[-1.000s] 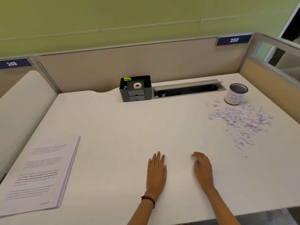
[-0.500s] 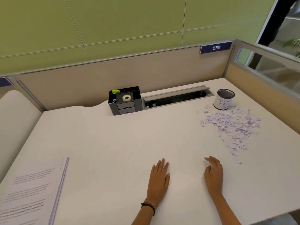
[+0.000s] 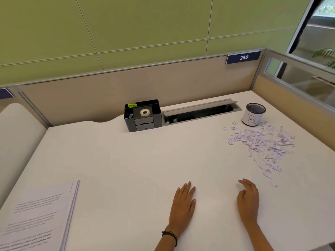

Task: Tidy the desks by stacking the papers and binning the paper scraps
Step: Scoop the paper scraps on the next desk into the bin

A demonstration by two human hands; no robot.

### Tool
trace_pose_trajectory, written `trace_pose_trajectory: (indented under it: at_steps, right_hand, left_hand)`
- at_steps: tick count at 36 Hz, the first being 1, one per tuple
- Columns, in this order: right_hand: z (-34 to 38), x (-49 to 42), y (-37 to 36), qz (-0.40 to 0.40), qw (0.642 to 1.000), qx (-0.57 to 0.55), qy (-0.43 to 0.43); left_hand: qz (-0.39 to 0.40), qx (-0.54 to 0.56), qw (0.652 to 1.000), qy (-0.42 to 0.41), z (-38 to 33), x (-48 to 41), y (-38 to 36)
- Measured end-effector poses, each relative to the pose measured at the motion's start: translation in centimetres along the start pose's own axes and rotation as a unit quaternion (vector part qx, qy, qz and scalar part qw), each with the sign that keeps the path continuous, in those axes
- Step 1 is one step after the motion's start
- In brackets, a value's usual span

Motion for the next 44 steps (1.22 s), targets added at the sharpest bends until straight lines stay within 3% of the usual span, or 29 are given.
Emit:
trace_pose_trajectory:
  at_steps: [14, 19, 31, 44]
  right_hand:
    - [-0.7, -0.3, 0.3, -0.058, 0.998, 0.023, 0.015]
    - [-2.1, -0.4, 0.4, -0.093, 0.99, 0.1, -0.038]
    - [-3.9, -3.4, -0.8, -0.046, 0.991, 0.113, -0.059]
    - [-5.3, -8.0, -1.2, 0.024, 0.993, 0.116, 0.007]
  left_hand:
    - [-0.011, -0.007, 1.0, -0.009, 0.1, 0.0, -0.1]
    - [-0.012, -0.018, 1.0, -0.008, 0.1, 0.0, -0.1]
    - [0.016, -0.059, 0.998, 0.002, 0.0, -0.2, -0.4]
    - [-0.007, -0.132, 0.985, 0.112, -1.0, -2.4, -1.2]
Point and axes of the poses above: each hand's wrist, its own x-axis away from the middle knuckle, its own y-axis out of the back of the hand, z = x × y, the point moved 5 cm from there along -x, towards the middle knuckle, and after that the axes turned 12 degrees about -z, right-handed, at the moved point
